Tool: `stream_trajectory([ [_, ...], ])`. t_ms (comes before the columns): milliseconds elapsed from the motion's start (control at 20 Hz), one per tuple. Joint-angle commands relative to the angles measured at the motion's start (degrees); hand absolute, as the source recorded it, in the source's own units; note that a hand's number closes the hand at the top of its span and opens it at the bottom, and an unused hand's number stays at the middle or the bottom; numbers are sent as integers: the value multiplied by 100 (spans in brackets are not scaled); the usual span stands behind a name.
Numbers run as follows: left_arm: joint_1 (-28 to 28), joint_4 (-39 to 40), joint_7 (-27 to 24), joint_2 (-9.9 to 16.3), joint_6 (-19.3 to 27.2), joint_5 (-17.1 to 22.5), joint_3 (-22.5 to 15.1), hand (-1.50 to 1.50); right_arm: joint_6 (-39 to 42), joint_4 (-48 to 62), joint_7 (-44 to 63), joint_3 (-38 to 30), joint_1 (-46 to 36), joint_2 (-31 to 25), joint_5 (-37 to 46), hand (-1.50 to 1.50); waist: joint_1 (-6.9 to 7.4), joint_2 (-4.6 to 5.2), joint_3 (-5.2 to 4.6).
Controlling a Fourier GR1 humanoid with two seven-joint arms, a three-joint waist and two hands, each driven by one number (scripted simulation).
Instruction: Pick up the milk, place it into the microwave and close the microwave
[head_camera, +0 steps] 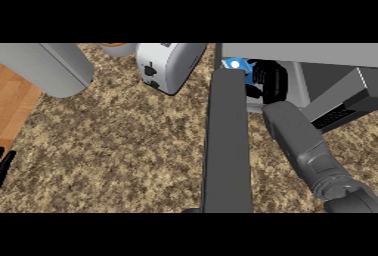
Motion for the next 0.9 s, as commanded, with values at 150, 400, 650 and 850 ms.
stream_trajectory([
  [150,-252,69,-22,-70,126,-132,-94,-150,-317,85,-91,-246,78,-328,-120,150,31,58,13],
  [400,-257,338,-119,99,-69,-102,-6,-150,-286,192,-77,-307,214,-563,-124,150,100,84,14],
  [650,-446,423,-35,54,25,-212,-131,-150,-84,310,-53,-281,323,-724,-66,150,118,125,23],
  [850,-544,461,-3,12,134,-281,-157,-150,-568,424,102,-272,325,-701,-19,150,170,136,22],
])
